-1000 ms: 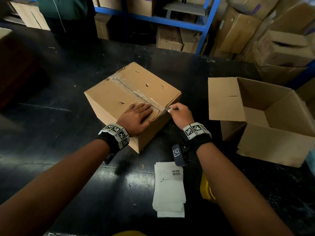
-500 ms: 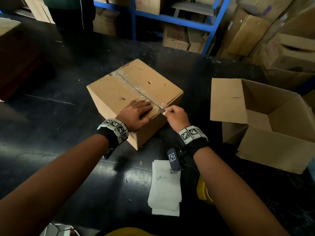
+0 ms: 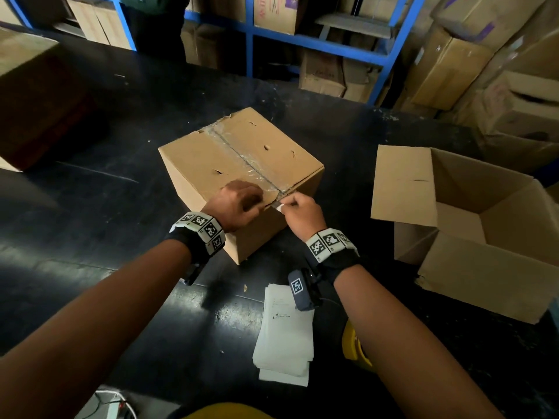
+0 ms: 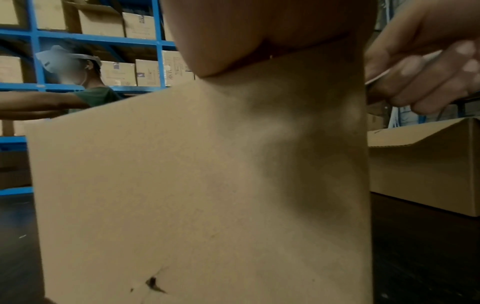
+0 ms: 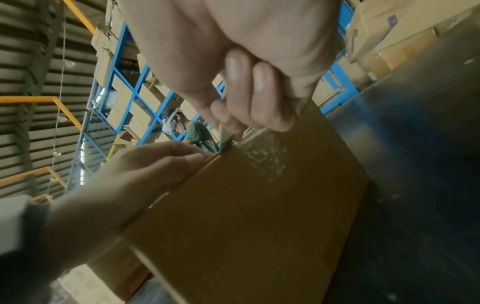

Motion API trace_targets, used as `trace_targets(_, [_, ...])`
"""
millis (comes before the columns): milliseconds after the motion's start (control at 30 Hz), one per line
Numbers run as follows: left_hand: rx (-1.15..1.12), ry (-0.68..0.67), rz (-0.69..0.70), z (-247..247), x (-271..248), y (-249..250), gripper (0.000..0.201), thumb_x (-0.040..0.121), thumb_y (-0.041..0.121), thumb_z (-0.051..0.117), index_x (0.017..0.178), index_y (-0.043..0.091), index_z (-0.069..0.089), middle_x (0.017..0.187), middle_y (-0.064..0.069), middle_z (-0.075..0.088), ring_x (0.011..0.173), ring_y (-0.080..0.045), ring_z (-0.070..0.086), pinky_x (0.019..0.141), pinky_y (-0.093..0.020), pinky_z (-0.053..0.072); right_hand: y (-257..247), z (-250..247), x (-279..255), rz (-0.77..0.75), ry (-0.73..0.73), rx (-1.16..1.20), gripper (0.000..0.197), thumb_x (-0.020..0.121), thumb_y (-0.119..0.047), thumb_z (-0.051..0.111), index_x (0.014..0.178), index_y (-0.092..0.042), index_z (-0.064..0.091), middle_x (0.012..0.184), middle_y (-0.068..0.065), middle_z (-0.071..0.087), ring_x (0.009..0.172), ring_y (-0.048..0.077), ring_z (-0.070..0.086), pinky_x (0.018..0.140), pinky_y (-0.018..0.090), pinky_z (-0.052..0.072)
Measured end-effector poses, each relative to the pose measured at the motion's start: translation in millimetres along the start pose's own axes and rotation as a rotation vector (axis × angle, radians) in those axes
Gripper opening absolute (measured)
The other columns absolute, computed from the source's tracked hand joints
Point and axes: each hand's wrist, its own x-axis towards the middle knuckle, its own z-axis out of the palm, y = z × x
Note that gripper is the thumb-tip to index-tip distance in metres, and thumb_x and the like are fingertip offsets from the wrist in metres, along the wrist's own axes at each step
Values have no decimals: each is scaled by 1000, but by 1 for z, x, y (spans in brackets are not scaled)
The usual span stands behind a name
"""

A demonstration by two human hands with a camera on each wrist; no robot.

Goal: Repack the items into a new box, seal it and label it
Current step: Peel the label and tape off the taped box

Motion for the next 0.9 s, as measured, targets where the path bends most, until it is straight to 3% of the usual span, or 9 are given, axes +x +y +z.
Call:
trace_targets(167, [21, -169, -142, -28, -2, -29, 77, 77, 70, 30, 129, 19, 55, 140, -4, 47, 130, -23, 40, 110, -41, 32, 2, -25, 1, -8, 49, -87, 16, 85, -17, 51, 86, -14, 67, 92, -4, 66, 95, 21, 59, 84, 28, 45])
trace_targets(233, [159, -329, -214, -49, -1, -48, 94, 68, 83, 25, 142, 26, 39, 153, -2, 29, 141, -24, 24, 116, -44, 20, 2, -35, 3, -9, 125, -112, 16, 84, -18, 52, 85, -14, 67, 93, -1, 68, 96, 25, 60, 87, 35, 49])
trace_targets(367, [436, -575, -191, -69, -1, -78, 116, 52, 99, 5, 149, 37, 2, 160, 3, -1, 147, -22, -2, 118, -48, 1, -6, -40, 8, -2, 177, -70, 13, 86, -17, 52, 86, -19, 64, 104, 1, 68, 100, 24, 60, 88, 33, 48])
trace_targets(433, [450, -577, -185, -67, -3, -75, 115, 52, 98, 2, 149, 37, 0, 160, 2, -1, 147, -23, -1, 117, -47, 0, -11, -37, 10, -18, 165, -63, 15, 88, -17, 52, 93, -20, 66, 113, 2, 68, 107, 25, 58, 92, 32, 46])
trace_targets(533, [431, -474, -248, -54, -11, -56, 110, 59, 95, 0, 150, 33, 9, 160, -2, 8, 146, -26, 7, 119, -47, 3, -18, -33, 12, -36, 146, -77, 17, 90, -18, 54, 102, -18, 66, 114, 3, 66, 107, 22, 58, 85, 24, 41])
trace_targets(633, [412, -352, -295, -37, -24, -24, 104, 69, 86, -7, 148, 25, 20, 156, -8, 20, 141, -31, 19, 117, -49, 12, -23, -32, 14, -44, 141, -84, 19, 91, -18, 54, 106, -17, 65, 114, 3, 65, 106, 21, 58, 84, 24, 41])
trace_targets(733, [434, -306, -186, -29, -45, -2, 101, 71, 84, -7, 142, 25, 34, 147, -9, 37, 129, -32, 35, 111, -47, 21, -26, -31, 16, -41, 138, -83, 20, 90, -18, 53, 107, -18, 65, 111, 3, 64, 97, 18, 57, 83, 26, 43])
trace_targets(800, [466, -298, -52, -37, -52, -5, 94, 73, 86, 8, 140, 29, 39, 142, -5, 44, 123, -29, 42, 109, -45, 25, -27, -29, 18, -43, 131, -101, 20, 90, -18, 53, 106, -18, 65, 110, 3, 64, 95, 17, 57, 82, 25, 43])
trace_targets(900, [440, -398, 28, -60, -45, -40, 99, 67, 91, 15, 145, 32, 30, 151, -4, 33, 137, -28, 31, 114, -47, 17, -29, -23, 21, -41, 123, -120, 21, 91, -19, 53, 108, -19, 64, 115, 3, 63, 103, 20, 56, 89, 30, 46])
